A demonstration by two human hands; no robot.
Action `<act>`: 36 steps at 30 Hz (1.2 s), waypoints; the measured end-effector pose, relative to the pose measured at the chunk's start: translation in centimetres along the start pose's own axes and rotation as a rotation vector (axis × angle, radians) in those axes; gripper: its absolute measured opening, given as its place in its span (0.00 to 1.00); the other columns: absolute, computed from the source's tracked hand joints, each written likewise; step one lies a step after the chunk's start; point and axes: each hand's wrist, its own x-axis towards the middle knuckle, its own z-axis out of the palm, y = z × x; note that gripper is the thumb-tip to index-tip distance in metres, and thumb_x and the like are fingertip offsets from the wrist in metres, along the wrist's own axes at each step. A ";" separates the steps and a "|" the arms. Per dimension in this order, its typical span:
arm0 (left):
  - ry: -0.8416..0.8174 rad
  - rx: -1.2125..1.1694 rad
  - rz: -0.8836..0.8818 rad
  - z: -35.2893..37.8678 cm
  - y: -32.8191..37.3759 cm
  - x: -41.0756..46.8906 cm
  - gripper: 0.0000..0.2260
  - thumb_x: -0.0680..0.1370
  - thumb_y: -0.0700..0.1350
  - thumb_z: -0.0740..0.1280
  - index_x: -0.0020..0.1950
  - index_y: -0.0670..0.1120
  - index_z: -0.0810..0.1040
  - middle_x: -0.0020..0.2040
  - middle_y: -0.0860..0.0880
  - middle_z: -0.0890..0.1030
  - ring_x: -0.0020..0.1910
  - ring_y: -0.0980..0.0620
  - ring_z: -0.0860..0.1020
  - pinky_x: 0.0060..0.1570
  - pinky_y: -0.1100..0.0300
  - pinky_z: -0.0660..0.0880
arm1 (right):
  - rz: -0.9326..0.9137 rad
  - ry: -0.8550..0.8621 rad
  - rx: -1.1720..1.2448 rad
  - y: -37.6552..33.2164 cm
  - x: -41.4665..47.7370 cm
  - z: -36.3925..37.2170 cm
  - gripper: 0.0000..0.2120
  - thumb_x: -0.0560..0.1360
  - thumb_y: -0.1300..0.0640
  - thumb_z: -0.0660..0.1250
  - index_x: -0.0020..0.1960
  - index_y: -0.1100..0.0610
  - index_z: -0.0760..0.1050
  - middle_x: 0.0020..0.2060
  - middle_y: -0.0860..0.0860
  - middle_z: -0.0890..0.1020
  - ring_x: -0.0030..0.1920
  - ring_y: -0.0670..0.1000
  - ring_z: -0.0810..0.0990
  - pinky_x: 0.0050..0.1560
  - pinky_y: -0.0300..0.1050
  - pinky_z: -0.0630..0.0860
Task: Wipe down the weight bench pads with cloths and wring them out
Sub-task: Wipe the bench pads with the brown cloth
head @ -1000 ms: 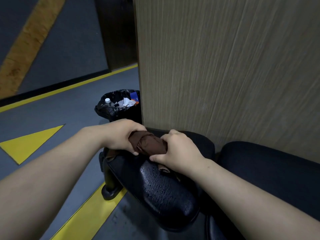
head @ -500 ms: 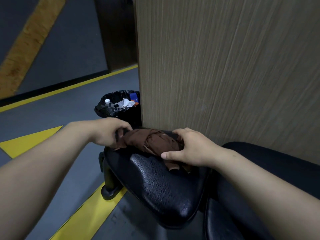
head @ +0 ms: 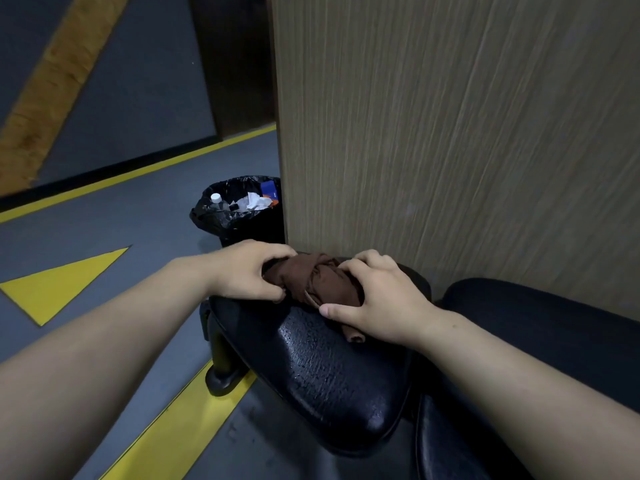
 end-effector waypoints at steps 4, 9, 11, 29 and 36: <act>0.161 0.292 0.162 0.4 -1.1 -0.4 0.18 0.69 0.53 0.66 0.58 0.54 0.79 0.52 0.55 0.80 0.56 0.53 0.76 0.57 0.50 0.73 | -0.067 0.057 -0.018 0.8 -0.3 0.2 0.31 0.70 0.32 0.68 0.66 0.50 0.75 0.54 0.48 0.77 0.55 0.53 0.73 0.60 0.49 0.71; 0.313 0.585 0.210 1.1 -3.8 -1.1 0.15 0.75 0.47 0.68 0.62 0.55 0.76 0.58 0.54 0.76 0.63 0.51 0.72 0.60 0.51 0.69 | -0.108 0.064 0.011 1.7 -0.3 0.3 0.28 0.70 0.35 0.71 0.63 0.52 0.77 0.51 0.49 0.78 0.52 0.53 0.75 0.57 0.47 0.72; 0.328 0.579 0.145 1.2 -4.4 -0.8 0.16 0.76 0.48 0.69 0.64 0.55 0.76 0.59 0.52 0.76 0.62 0.49 0.72 0.59 0.50 0.69 | -0.091 0.080 0.025 1.3 0.4 0.4 0.27 0.70 0.37 0.72 0.62 0.53 0.78 0.50 0.50 0.79 0.52 0.54 0.75 0.56 0.47 0.72; -0.078 -0.069 0.030 -1.1 1.4 0.6 0.21 0.69 0.43 0.79 0.58 0.57 0.80 0.52 0.61 0.82 0.52 0.63 0.79 0.53 0.65 0.75 | -0.021 0.038 0.064 -0.8 -0.6 0.5 0.28 0.68 0.36 0.73 0.61 0.52 0.79 0.51 0.50 0.79 0.54 0.52 0.73 0.57 0.46 0.71; -0.018 -0.063 0.028 0.6 1.0 -1.0 0.22 0.72 0.47 0.76 0.63 0.62 0.74 0.58 0.61 0.77 0.60 0.62 0.74 0.63 0.57 0.71 | -0.014 0.069 0.123 -0.5 -0.8 0.9 0.28 0.68 0.37 0.73 0.62 0.52 0.78 0.51 0.49 0.77 0.54 0.51 0.72 0.59 0.46 0.71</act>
